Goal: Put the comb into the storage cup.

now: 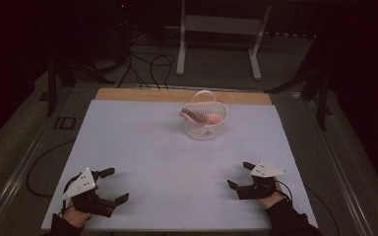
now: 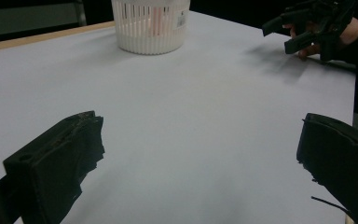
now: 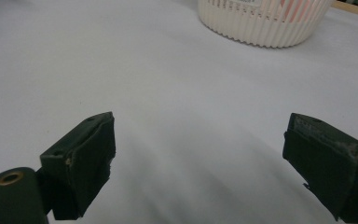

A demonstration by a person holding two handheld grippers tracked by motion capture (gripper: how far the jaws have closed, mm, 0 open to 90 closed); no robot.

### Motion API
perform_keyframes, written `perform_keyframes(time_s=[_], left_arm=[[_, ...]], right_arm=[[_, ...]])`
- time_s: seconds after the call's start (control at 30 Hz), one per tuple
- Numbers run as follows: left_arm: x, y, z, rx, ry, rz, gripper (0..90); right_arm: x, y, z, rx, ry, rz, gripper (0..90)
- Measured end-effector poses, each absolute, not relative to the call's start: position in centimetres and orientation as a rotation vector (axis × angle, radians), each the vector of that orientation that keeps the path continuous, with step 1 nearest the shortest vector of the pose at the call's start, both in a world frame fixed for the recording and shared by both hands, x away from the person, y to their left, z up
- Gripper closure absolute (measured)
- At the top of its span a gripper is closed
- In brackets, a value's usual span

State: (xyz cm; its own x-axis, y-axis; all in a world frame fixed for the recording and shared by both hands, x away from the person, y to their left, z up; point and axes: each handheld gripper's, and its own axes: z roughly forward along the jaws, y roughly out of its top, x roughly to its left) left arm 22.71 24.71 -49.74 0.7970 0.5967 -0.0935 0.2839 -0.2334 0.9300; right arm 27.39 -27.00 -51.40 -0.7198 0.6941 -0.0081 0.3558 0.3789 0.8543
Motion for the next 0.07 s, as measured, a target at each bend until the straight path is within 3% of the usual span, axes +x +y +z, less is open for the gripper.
perform_keyframes(time_s=[0.07], left_arm=[[22.71, 24.73, -49.74, 1.828, 0.675, 0.336, 0.0]], right_arm=[[27.4, -27.0, -51.38, 0.918, 2.275, 1.277, 9.3]])
